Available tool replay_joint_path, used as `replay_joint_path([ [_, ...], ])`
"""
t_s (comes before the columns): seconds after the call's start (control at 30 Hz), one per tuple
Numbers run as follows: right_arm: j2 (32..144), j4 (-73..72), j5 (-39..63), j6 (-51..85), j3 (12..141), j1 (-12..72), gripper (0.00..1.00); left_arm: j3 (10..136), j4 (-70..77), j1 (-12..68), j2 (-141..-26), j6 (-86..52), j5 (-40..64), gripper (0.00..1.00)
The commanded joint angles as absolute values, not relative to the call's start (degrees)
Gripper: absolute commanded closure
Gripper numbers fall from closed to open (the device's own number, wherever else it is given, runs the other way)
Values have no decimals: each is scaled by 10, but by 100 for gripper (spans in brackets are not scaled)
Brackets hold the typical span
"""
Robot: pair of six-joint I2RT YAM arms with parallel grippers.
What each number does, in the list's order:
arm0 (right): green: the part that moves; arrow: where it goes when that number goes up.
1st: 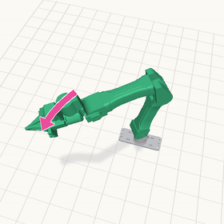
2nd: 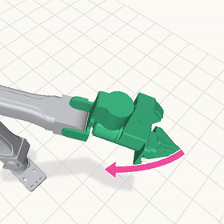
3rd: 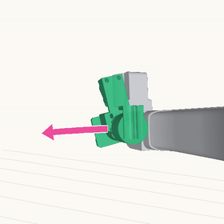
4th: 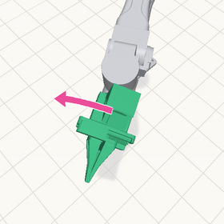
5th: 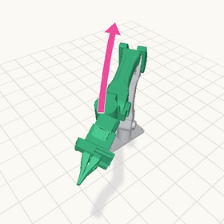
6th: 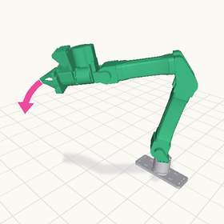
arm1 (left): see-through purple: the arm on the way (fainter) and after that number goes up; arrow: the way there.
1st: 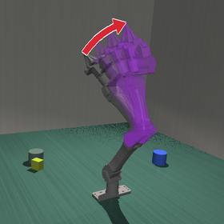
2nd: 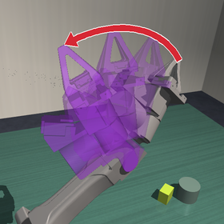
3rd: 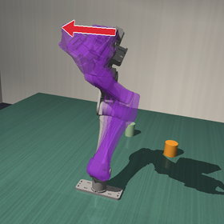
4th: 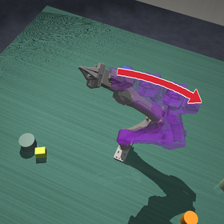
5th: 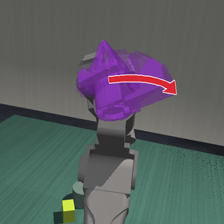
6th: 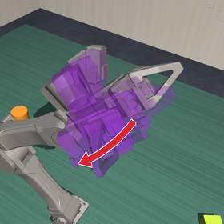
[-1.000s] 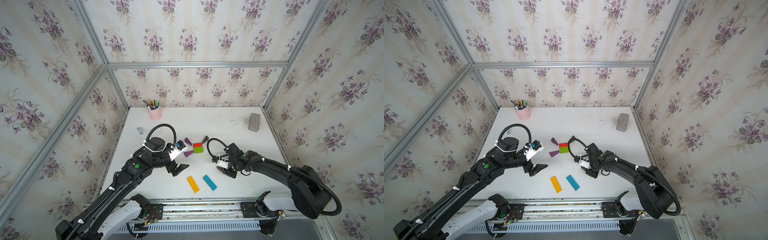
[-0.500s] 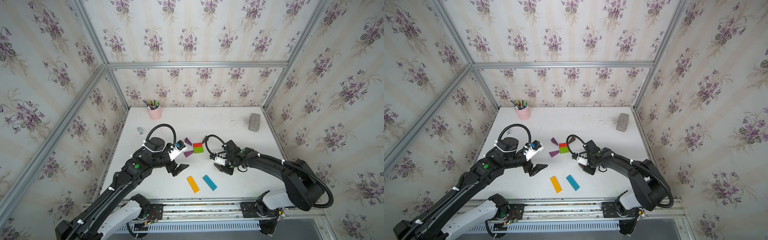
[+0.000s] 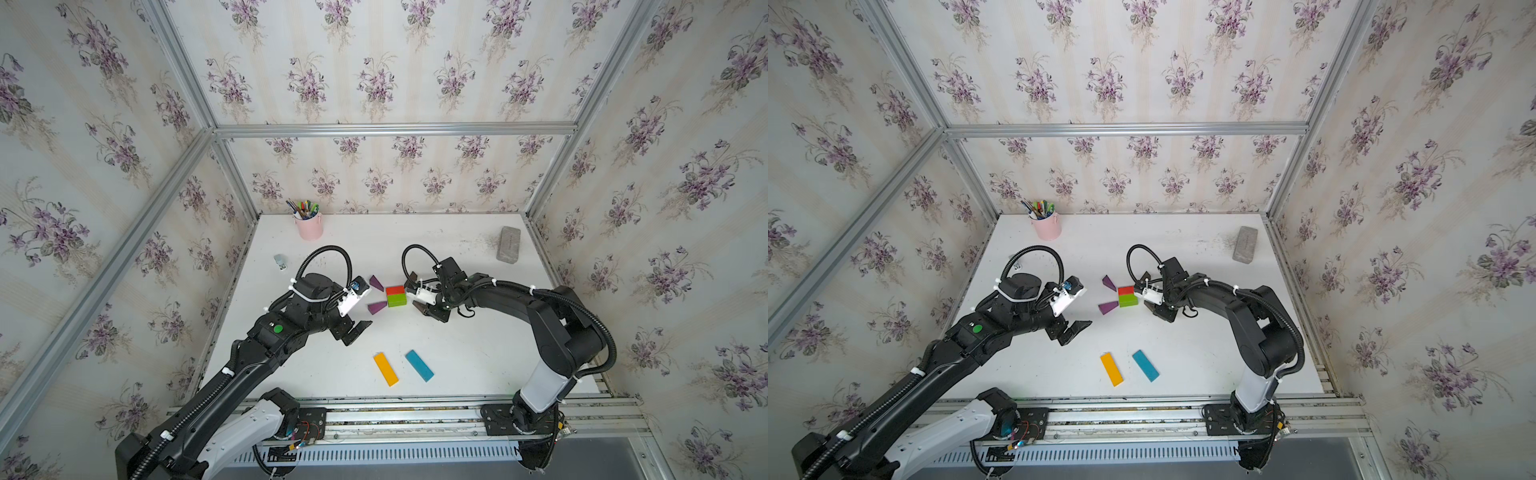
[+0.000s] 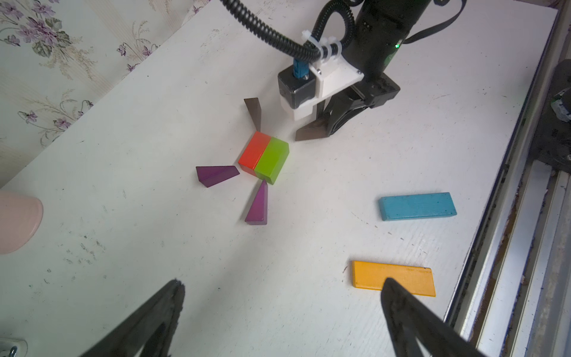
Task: Assemble a small pinwheel with building blocks
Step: Pick up the building block from the center of the board.
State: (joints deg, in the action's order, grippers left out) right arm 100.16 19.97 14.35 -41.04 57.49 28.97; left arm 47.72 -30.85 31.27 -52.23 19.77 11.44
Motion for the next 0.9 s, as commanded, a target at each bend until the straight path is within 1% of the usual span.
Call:
replay_joint_path([
  [0.0,1016,242,160,-476,599,264,82,480,-308,311,-521,197,105,0],
  [0.1,1026,267,169,-523,620,254,81,481,-308,311,-522,198,105,0],
  [0.17,1037,302,193,-564,643,245,81,481,-308,311,-523,198,105,0],
  [0.3,1042,325,221,-628,662,242,81,481,-308,310,-522,199,105,0],
  [0.4,1043,328,240,-651,674,240,81,479,-308,310,-518,200,105,0],
  [0.47,1052,339,245,-659,687,241,81,478,-308,310,-517,200,85,0],
  [0.87,1097,347,218,-634,726,261,81,478,-308,309,-516,201,87,0],
])
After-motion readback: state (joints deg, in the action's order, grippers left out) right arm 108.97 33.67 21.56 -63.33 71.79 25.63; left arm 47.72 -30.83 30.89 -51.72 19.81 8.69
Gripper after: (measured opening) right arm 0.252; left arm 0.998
